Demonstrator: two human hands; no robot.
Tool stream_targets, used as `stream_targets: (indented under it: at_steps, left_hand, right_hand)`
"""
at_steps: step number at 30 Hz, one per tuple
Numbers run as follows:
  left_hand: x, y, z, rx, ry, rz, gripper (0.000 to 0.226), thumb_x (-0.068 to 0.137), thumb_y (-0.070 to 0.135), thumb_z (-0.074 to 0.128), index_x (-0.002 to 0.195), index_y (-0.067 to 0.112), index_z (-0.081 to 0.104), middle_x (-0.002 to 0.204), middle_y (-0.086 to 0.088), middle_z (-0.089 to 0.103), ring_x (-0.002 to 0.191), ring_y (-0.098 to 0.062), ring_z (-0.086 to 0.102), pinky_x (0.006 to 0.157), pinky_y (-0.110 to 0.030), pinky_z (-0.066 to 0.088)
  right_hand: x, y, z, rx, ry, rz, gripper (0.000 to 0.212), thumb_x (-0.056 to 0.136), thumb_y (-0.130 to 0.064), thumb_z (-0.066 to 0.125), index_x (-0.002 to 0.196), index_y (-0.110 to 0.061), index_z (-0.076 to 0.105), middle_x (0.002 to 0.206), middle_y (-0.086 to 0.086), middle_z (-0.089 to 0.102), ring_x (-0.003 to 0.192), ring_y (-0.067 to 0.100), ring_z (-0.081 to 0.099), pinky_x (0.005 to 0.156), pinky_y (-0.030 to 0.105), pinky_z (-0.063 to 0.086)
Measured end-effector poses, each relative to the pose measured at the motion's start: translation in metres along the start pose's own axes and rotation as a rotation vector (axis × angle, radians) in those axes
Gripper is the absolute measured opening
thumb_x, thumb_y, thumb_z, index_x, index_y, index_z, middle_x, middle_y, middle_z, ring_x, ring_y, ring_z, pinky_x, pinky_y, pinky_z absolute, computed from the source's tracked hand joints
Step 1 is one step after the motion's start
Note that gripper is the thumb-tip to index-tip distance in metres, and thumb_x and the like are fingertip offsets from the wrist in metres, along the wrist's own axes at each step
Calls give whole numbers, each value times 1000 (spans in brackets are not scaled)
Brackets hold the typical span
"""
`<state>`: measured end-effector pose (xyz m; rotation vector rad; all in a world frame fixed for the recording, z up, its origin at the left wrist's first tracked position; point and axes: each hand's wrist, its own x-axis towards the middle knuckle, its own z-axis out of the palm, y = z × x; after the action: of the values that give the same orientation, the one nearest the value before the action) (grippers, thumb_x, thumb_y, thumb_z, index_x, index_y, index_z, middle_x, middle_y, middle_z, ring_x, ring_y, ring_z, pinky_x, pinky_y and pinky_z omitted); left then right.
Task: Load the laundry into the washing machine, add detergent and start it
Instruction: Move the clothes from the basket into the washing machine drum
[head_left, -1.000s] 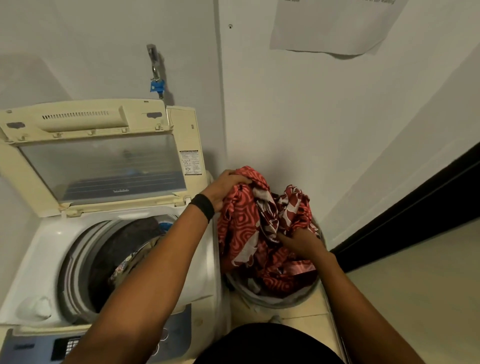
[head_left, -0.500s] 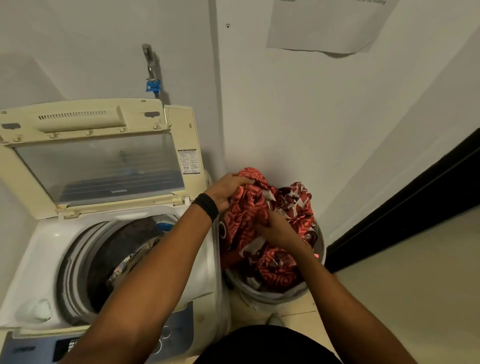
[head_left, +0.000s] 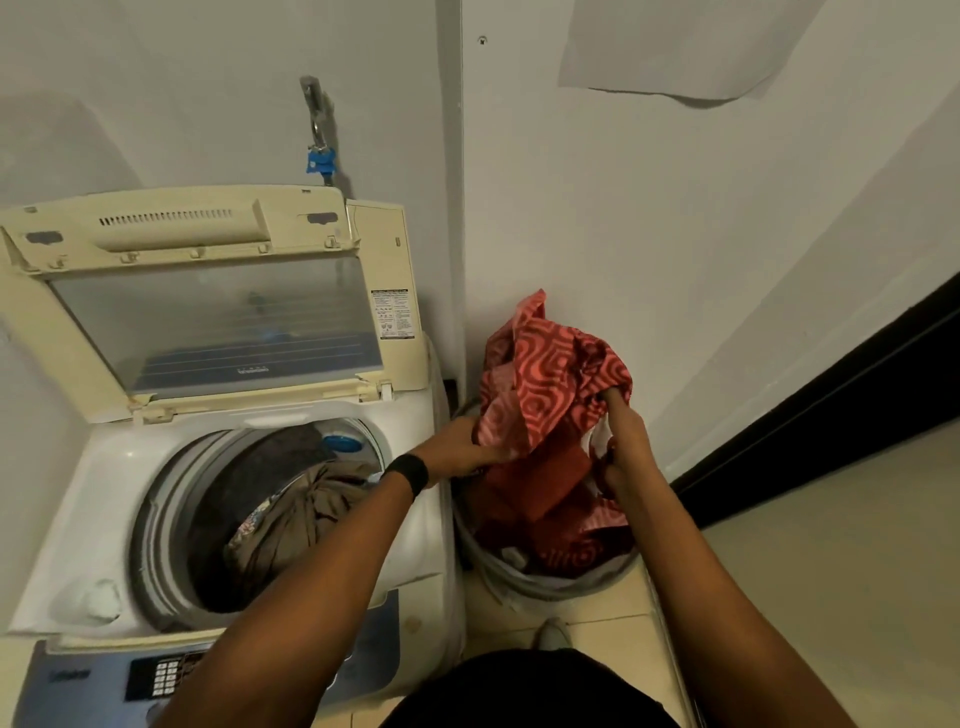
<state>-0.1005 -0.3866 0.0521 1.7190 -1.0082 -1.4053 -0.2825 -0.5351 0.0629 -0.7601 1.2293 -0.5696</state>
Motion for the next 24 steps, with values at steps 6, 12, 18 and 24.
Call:
stream_targets:
  at_steps: [6, 12, 18, 24]
  left_hand:
    - [-1, 27, -14, -346, 246, 19, 49, 92, 52, 71, 130, 24, 61, 120, -4, 75, 110, -22, 72, 98, -42, 57]
    - [-1, 47, -11, -584, 151, -33, 47, 103, 49, 51, 132, 15, 65, 122, -13, 74, 117, -31, 69, 106, -46, 52]
    - [-10, 50, -21, -632, 175, -91, 39, 106, 41, 47, 125, 17, 70, 114, -11, 75, 106, -25, 70, 92, -40, 56]
    - [-23, 45, -29, -838, 60, -142, 35, 105, 33, 50, 130, 16, 68, 116, -11, 75, 103, -23, 72, 82, -37, 60]
  right_hand:
    - [3, 20, -22, -391, 158, -495, 65, 75, -34, 84, 125, -26, 43, 114, 15, 64, 97, 29, 66, 86, 48, 57]
    - [-65, 41, 13, -589, 60, -1044, 47, 87, -42, 69, 127, -21, 58, 139, 4, 47, 134, 24, 42, 110, 50, 41]
    - [-72, 58, 26, -922, 4, -1102, 88, 73, -68, 81, 147, -30, 52, 171, 8, 3, 159, 30, 1, 124, 56, 17]
    - [-72, 48, 35, -1066, -302, -1086, 72, 88, -41, 78, 150, -30, 44, 142, -1, 58, 124, 16, 58, 100, 25, 51]
